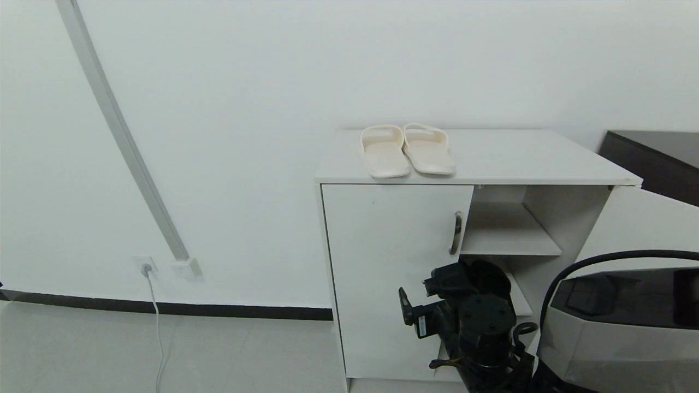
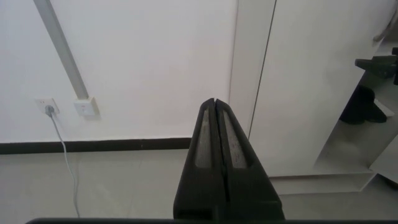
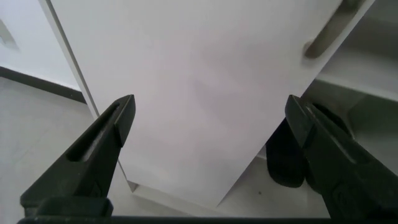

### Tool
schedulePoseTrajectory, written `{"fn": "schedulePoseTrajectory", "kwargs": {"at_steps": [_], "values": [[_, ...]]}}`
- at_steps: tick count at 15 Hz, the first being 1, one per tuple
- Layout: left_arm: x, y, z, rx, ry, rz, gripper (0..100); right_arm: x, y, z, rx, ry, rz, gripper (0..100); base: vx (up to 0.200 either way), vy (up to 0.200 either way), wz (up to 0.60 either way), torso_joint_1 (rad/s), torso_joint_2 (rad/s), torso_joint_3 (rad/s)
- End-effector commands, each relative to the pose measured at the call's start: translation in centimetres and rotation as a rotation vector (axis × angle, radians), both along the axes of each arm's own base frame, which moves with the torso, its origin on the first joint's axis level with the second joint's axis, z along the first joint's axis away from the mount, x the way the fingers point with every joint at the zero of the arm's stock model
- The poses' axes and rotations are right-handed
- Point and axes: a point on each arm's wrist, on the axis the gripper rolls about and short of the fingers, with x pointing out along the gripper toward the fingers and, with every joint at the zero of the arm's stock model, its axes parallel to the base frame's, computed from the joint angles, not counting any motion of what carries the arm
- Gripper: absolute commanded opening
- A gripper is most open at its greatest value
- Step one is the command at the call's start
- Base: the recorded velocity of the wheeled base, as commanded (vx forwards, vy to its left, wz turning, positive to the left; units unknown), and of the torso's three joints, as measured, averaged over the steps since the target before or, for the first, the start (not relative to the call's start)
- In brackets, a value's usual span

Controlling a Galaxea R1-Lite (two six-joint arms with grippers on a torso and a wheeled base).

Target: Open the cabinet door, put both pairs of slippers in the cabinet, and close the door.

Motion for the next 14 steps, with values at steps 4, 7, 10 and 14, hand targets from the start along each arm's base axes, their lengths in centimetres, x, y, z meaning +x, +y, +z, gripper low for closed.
{"fn": "schedulePoseTrajectory", "kwargs": {"at_steps": [4,7,10,14], "values": [[0.01,0.00,0.00,0.000,0.002,0.000,0,0.01,0.01,-0.10,-0.002,0.002,0.000,100,0.000,0.000,0.00,0.183,-0.50,-0.321],[0.01,0.00,0.00,0.000,0.002,0.000,0,0.02,0.01,-0.14,-0.002,0.002,0.000,100,0.000,0.000,0.00,0.206,-0.51,-0.313],[0.01,0.00,0.00,0.000,0.002,0.000,0,0.05,-0.02,-0.14,-0.002,0.002,-0.002,100,0.000,0.000,0.00,0.220,-0.53,-0.318],[0.01,0.00,0.00,0.000,0.002,0.000,0,0.03,-0.05,-0.16,-0.002,0.003,-0.002,100,0.000,0.000,0.00,0.243,-0.56,-0.326]]}}
